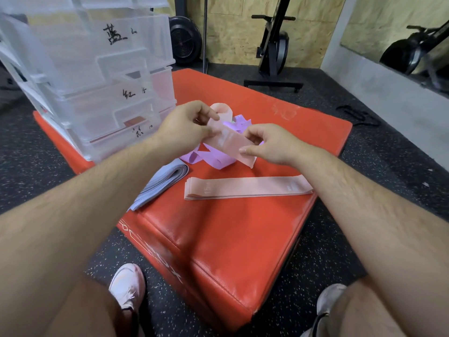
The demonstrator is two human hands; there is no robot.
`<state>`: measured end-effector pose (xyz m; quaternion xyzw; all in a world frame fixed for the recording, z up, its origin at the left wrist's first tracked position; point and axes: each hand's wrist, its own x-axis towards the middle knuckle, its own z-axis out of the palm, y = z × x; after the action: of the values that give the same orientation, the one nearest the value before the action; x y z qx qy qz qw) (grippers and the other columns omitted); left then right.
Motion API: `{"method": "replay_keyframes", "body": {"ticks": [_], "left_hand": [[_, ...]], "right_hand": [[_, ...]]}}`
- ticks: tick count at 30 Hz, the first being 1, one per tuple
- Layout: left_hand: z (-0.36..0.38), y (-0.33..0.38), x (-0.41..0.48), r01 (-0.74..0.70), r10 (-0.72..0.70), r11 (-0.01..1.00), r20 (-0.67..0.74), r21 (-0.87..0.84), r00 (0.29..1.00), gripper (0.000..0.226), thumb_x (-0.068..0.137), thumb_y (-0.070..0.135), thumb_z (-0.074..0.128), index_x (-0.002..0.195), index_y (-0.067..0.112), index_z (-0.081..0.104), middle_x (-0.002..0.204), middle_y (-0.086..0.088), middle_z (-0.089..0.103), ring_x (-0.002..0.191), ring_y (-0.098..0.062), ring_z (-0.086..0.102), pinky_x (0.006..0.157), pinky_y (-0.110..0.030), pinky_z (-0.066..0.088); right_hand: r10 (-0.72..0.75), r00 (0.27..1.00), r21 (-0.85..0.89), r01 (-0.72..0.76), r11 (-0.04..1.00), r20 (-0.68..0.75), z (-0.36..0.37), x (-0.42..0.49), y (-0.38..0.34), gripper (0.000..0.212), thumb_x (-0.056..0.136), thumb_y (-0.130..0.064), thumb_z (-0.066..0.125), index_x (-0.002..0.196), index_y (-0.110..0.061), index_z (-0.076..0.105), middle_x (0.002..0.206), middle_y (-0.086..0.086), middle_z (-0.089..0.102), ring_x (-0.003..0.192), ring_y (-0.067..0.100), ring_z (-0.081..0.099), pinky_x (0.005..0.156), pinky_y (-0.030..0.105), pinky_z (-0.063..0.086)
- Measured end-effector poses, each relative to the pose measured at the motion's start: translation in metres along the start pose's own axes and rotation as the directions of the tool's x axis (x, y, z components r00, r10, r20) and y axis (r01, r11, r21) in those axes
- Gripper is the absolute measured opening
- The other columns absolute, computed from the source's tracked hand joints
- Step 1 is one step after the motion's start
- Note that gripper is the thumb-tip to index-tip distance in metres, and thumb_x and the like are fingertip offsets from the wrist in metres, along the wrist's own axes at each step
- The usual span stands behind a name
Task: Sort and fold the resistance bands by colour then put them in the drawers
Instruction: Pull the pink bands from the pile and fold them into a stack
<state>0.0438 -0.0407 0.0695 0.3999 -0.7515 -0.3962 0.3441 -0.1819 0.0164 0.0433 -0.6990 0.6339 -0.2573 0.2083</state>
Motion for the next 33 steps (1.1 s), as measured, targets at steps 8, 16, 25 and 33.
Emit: {"method": "replay_keyframes", "body": {"ticks": [8, 16, 25, 33], "left_hand": [[-0.005, 0.014, -0.007, -0.018, 0.016, 0.986, -0.018, -0.168, 1.000, 0.020, 0.088, -0.003, 0.068, 0.105, 0.008, 0.065, 0.083, -0.002, 0.064, 0.066, -0.010, 0.063, 0.062, -0.018, 0.051], [-0.011, -0.001, -0.004, 0.103, -0.109, 0.940, 0.000, -0.326, 0.994, 0.017, 0.087, 0.000, 0.070, 0.093, 0.015, 0.067, 0.084, -0.004, 0.066, 0.079, -0.024, 0.061, 0.078, -0.038, 0.051], [-0.010, -0.019, -0.010, 0.298, -0.310, 0.910, 0.002, -0.289, 0.951, 0.019, 0.086, -0.006, 0.067, 0.085, 0.012, 0.060, 0.083, -0.009, 0.063, 0.061, -0.014, 0.066, 0.059, -0.023, 0.058], [0.004, -0.047, -0.030, 0.231, -0.235, 0.915, -0.031, 0.330, 0.972, 0.023, 0.078, 0.007, 0.073, 0.086, 0.021, 0.057, 0.080, -0.008, 0.061, 0.067, -0.027, 0.058, 0.057, -0.027, 0.047]], "right_hand": [[0.089, 0.996, -0.204, -0.092, 0.975, -0.021, -0.012, -0.018, 0.035, 0.015, 0.088, -0.024, 0.076, 0.084, -0.016, 0.064, 0.079, 0.000, 0.059, 0.074, 0.017, 0.049, 0.072, 0.035, 0.042], [0.216, 0.974, -0.314, -0.226, 0.922, -0.068, -0.027, -0.039, 0.068, 0.022, 0.097, -0.034, 0.062, 0.076, -0.027, 0.060, 0.081, -0.010, 0.063, 0.096, 0.022, 0.052, 0.086, 0.036, 0.032], [0.392, 0.907, 0.014, -0.395, 0.919, -0.151, -0.061, -0.065, 0.085, 0.034, 0.090, -0.043, 0.073, 0.090, -0.009, 0.065, 0.082, -0.001, 0.063, 0.073, 0.016, 0.055, 0.068, 0.034, 0.043], [0.508, 0.861, 0.120, -0.507, 0.854, 0.019, -0.053, -0.082, 0.097, 0.027, 0.088, -0.007, 0.074, 0.105, -0.023, 0.059, 0.092, 0.007, 0.071, 0.072, 0.019, 0.064, 0.070, 0.039, 0.051]]}}
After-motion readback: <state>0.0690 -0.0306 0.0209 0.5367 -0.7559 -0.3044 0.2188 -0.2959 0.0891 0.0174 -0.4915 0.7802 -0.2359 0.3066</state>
